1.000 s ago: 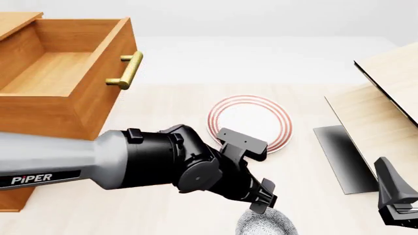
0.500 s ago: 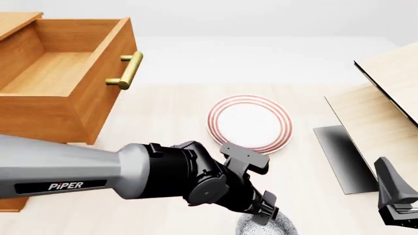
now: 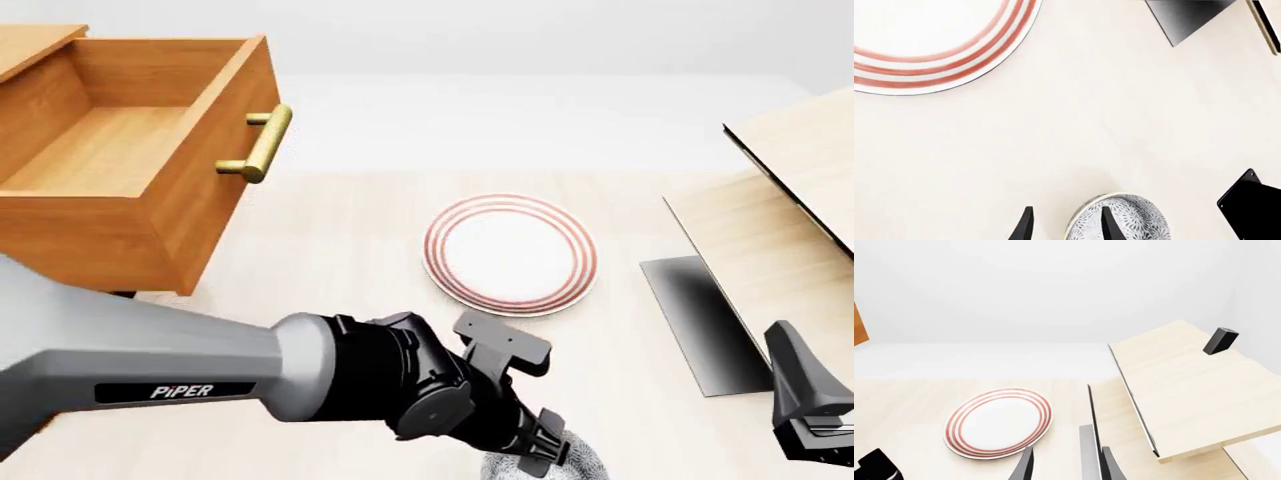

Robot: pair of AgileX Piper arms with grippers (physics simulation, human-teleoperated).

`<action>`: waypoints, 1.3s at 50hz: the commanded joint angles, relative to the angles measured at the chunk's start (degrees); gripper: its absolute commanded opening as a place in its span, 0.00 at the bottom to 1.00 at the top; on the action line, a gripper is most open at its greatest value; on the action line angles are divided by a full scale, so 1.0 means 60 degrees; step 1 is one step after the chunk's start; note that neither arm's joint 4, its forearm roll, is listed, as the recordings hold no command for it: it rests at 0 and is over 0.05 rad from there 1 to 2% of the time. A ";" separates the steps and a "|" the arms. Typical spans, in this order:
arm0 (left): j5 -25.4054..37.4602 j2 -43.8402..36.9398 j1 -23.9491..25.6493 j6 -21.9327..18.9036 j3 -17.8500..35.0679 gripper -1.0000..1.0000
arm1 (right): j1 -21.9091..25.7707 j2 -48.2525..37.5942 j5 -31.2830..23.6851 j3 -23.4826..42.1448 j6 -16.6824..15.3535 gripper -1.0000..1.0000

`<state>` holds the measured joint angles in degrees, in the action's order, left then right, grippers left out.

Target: Open the top drawer of the cabinet and put the bowl in it.

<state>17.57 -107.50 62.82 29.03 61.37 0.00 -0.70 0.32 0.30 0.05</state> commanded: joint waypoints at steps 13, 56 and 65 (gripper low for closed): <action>-0.0232 -0.0534 0.0241 0.0297 0.0043 1.00 | 0.0000 0.0022 -0.0012 -0.0009 -0.0007 1.00; -0.0195 0.1269 -0.0219 -0.0254 -0.0329 0.00 | -0.0001 0.0022 -0.0012 -0.0009 -0.0006 1.00; -0.0048 0.1766 -0.0382 -0.0382 -0.0337 0.00 | 0.0001 0.0022 -0.0011 -0.0009 -0.0005 1.00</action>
<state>16.47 -100.33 61.46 28.17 59.28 0.00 -0.70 0.32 0.30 0.05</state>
